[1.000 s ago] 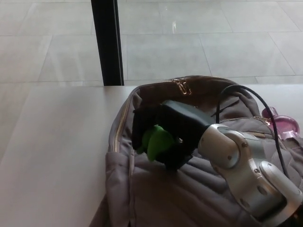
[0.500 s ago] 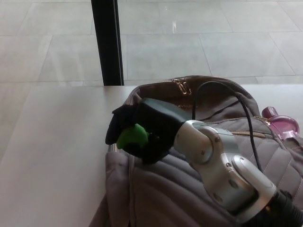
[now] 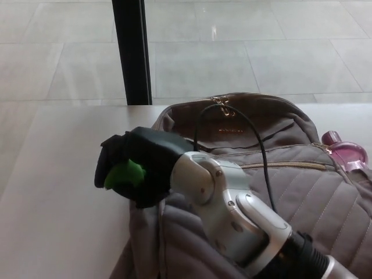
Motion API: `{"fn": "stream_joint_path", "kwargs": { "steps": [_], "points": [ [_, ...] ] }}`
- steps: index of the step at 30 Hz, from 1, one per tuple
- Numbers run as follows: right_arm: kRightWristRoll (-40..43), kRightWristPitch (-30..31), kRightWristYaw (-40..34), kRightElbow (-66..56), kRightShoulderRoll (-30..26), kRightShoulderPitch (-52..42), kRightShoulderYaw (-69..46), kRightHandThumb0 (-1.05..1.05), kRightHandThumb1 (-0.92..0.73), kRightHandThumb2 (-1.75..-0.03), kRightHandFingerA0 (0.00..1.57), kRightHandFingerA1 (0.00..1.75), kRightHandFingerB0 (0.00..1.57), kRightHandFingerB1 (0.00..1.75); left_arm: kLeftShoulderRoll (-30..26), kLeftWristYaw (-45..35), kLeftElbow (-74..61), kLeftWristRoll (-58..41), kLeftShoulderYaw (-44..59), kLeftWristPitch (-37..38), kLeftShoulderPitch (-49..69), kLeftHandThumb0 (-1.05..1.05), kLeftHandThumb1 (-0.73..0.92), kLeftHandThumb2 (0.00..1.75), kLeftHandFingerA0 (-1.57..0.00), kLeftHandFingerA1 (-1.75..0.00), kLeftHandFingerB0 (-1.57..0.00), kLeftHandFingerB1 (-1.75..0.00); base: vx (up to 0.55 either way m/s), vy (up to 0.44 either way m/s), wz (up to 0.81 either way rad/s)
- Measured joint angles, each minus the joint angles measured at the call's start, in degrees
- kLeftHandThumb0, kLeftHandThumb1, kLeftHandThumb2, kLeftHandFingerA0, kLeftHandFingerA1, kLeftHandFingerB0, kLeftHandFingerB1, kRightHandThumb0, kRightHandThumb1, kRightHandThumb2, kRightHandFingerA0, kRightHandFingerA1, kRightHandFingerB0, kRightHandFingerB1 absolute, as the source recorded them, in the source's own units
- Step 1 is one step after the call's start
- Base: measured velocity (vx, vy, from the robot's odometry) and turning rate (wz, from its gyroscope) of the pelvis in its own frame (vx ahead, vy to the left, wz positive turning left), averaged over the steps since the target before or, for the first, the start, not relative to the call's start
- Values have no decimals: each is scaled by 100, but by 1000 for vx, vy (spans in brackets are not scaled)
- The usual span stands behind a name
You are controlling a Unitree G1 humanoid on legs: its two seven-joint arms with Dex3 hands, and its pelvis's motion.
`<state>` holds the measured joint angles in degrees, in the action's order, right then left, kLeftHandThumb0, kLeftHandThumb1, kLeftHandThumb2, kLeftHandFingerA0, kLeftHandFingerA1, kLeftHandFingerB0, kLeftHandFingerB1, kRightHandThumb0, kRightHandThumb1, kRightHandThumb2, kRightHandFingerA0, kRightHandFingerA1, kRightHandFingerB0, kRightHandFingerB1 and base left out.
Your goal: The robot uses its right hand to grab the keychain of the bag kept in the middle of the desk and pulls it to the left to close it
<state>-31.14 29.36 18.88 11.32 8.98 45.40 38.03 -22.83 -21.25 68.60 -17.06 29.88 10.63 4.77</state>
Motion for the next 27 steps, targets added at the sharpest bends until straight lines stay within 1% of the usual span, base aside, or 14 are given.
{"fn": "stream_joint_path", "kwargs": {
  "steps": [1, 2, 4, 7, 8, 10, 11, 12, 13, 21, 22, 24, 26, 27],
  "points": [
    [-25, 0, -18, 47, 37, 0, 60, -36, -69, -87, 85, 172, 69, 122, 0, 0, -1, 0, 0, 0, 0, -105, 78, 143, -79, -111, -64, -102, 0, 0, 0],
    [-37, -2, -33, 87, 69, -1, 103, -36, -70, -86, 84, 170, 65, 117, 0, -1, -1, 0, 0, 0, 1, -105, 92, 97, -84, -118, -63, -106, 0, 0, 0],
    [-69, -5, -114, 211, 218, -2, 191, -34, -72, -87, 67, 154, 61, 93, 1, -1, -1, 0, 0, 0, -1, -104, 77, 140, -81, -112, -63, -100, 0, 0, 0],
    [-43, -3, -186, 396, 348, -2, 181, -35, -74, -86, 57, 128, 46, 73, 2, -6, -1, 2, -10, 1, -14, -102, 77, 139, -80, -112, -63, -101, 0, 0, 0],
    [-32, 4, -211, 477, 352, -1, 173, -32, -68, -93, 61, 144, 52, 95, 2, -11, -1, 2, -11, 0, -6, -105, 92, 97, -78, -118, -59, -105, 0, 0, 0],
    [-9, 22, -252, 600, 354, 0, 154, -31, -63, -94, 76, 160, 68, 116, 2, -21, -2, 2, -13, 0, 0, -101, 77, 139, -80, -112, -62, -100, 0, 0, 0],
    [1, 30, -285, 662, 355, 1, 146, -29, -59, -101, 81, 166, 72, 127, 2, -24, -5, 3, -14, 1, 2, -105, 92, 99, -79, -119, -59, -105, 0, 0, 0],
    [6, 30, -303, 700, 355, 1, 143, -36, -61, -100, 78, 160, 69, 120, 2, -27, -9, 3, -16, 1, 6, -105, 92, 97, -75, -120, -55, -107, 0, 0, 0],
    [17, 20, -340, 775, 355, 2, 137, -41, -69, -93, 76, 163, 65, 125, 3, -32, -20, 3, -18, 0, 13, -100, 77, 139, -79, -111, -60, -98, 0, 0, 0],
    [37, -154, -646, 1273, 358, 17, 151, -36, -63, -104, 83, 172, 71, 115, 23, -61, -47, 6, -37, 0, 6, -105, 77, 143, -87, -116, -49, -94, 0, 0, 0],
    [37, -195, -698, 1325, 359, 18, 155, -35, -64, -104, 85, 175, 70, 122, 26, -62, -49, 7, -40, 1, 8, -105, 92, 96, -82, -118, -56, -109, 0, 0, 0],
    [36, -255, -778, 1411, 359, 20, 166, -39, -63, -108, 80, 168, 72, 116, 28, -63, -50, 6, -40, 1, 7, -105, 92, 95, -82, -119, -56, -109, 0, 0, 0],
    [36, -331, -866, 1499, 359, 22, 182, -38, -53, -122, 96, 174, 80, 136, 29, -64, -52, 5, -39, 0, 5, -102, 77, 140, -79, -112, -59, -99, 0, 0, 0],
    [36, -360, -903, 1527, 359, 23, 190, -35, -54, -124, 92, 175, 76, 145, 29, -65, -55, 5, -39, 0, 5, -105, 92, 96, -74, -122, -55, -109, 0, 0, 0]
  ]
}}
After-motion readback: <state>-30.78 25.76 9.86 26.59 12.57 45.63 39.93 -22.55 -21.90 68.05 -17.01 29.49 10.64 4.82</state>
